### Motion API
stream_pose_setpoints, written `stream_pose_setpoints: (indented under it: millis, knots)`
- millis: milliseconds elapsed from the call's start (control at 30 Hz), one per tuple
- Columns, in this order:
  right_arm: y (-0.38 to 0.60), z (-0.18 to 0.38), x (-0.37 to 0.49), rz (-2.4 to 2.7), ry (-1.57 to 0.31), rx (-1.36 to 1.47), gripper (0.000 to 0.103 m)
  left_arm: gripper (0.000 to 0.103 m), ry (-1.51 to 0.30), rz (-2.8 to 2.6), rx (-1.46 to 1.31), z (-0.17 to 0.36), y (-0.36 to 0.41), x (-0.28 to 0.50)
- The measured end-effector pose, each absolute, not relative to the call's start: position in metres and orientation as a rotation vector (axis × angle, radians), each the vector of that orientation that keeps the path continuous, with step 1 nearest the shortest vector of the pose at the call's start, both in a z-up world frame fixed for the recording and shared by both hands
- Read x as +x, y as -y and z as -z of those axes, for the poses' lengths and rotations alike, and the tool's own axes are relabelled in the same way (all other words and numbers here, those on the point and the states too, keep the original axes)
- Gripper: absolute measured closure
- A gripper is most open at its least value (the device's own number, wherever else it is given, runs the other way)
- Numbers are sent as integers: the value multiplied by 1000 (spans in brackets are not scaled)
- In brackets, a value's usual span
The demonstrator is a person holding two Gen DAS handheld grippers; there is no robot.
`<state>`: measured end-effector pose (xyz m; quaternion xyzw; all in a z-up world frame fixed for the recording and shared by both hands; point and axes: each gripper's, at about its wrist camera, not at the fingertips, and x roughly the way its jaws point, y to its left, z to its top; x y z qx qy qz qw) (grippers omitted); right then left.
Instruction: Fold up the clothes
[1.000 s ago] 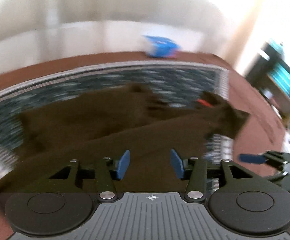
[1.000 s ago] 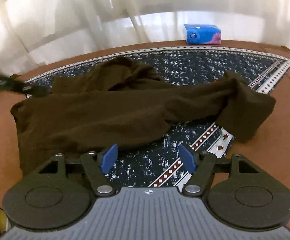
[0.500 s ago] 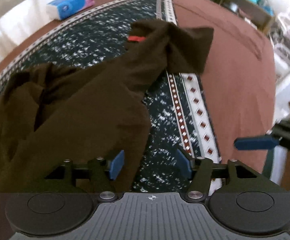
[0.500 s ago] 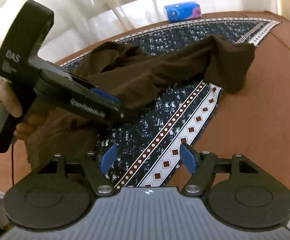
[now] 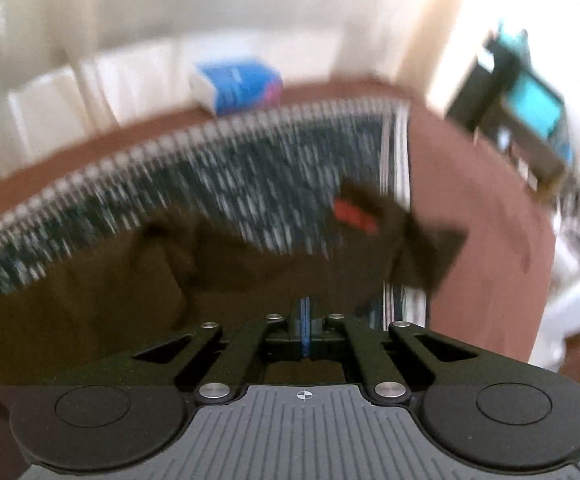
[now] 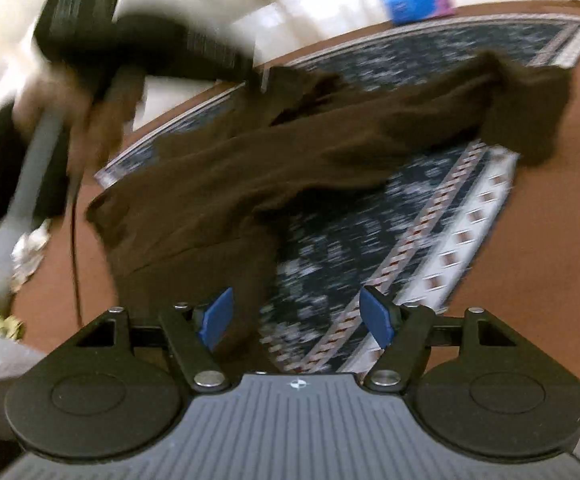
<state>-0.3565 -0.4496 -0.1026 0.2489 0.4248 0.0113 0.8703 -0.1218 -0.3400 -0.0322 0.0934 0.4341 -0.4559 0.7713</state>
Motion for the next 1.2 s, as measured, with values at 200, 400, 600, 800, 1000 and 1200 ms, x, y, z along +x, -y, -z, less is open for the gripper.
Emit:
stream_pose_setpoints:
  millis: [200,400,600,800,1000,1200]
  knots:
    - [425,120,-347,-68,-936,546,29,79,-1011,1066,320,33,350,-120]
    - [421,122,-351,-22,-946,543,29,36,-934,1151,641,89,368,-180]
    - [424,122,-360,32,-938,562,29,27,-923,1231,765,115,359,-208]
    - [416,130,-364,15,-952,598,29,82,-1014,1113,752,140,363,-186]
    - [395,139,-359,-75,-980,579,30,103,-1083,1060,498,120,343,-153]
    - [387,150,-347,-89,-1037,598,94,103,-1044,1009,289,80,317,-124]
